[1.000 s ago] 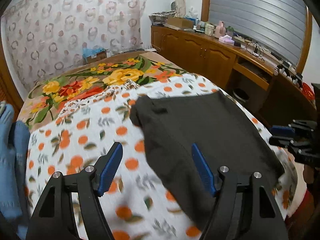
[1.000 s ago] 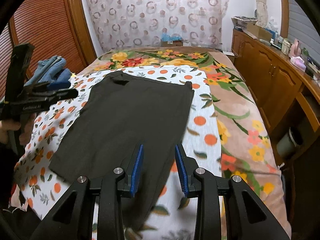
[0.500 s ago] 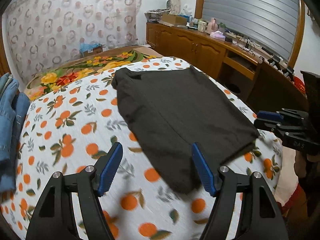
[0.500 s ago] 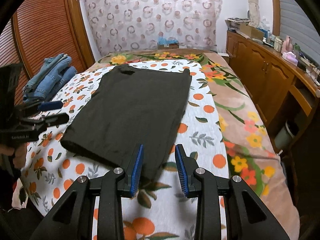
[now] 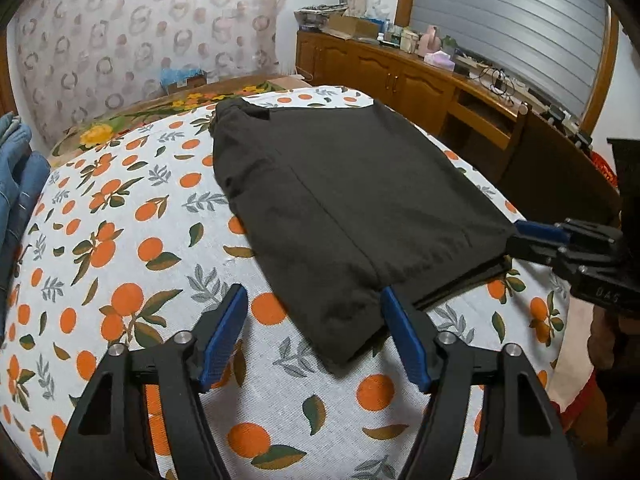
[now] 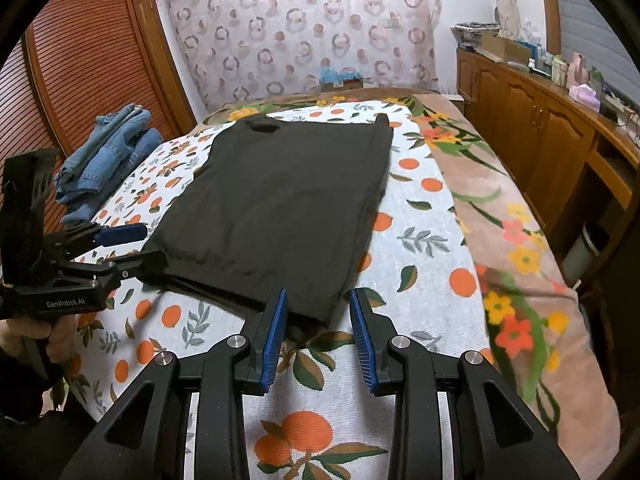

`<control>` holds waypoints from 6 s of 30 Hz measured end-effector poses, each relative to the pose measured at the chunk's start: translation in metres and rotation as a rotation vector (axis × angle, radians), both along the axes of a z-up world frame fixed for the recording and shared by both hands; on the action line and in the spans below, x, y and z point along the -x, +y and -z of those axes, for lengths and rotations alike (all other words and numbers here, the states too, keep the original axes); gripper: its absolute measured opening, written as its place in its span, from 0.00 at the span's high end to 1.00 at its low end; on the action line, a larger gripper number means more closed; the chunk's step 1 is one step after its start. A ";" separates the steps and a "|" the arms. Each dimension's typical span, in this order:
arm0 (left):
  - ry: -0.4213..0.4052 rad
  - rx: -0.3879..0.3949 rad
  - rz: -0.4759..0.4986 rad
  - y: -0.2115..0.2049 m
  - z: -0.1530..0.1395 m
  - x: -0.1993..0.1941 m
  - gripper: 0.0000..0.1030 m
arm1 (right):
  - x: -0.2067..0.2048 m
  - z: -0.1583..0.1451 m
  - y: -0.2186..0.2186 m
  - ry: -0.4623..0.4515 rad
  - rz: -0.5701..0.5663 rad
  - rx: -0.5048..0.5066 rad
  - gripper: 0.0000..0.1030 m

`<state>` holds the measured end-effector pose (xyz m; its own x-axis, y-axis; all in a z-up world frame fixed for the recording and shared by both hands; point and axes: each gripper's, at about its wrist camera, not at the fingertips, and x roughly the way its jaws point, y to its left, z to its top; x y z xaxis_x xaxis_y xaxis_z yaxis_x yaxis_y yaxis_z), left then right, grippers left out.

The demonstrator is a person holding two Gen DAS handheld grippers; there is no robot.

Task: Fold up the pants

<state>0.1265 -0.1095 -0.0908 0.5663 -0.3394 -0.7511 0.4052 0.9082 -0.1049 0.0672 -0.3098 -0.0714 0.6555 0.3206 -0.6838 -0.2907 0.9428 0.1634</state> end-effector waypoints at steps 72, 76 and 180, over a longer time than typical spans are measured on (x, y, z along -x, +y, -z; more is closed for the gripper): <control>0.038 0.047 0.016 0.006 0.005 0.005 0.87 | 0.011 0.005 0.017 -0.044 0.026 0.011 0.74; 0.040 0.047 0.016 0.006 0.006 0.005 0.86 | 0.007 0.009 0.017 -0.029 0.035 0.014 0.65; -0.091 0.073 -0.069 0.101 -0.079 0.108 0.90 | 0.025 -0.093 0.072 -0.153 -0.388 -0.019 0.91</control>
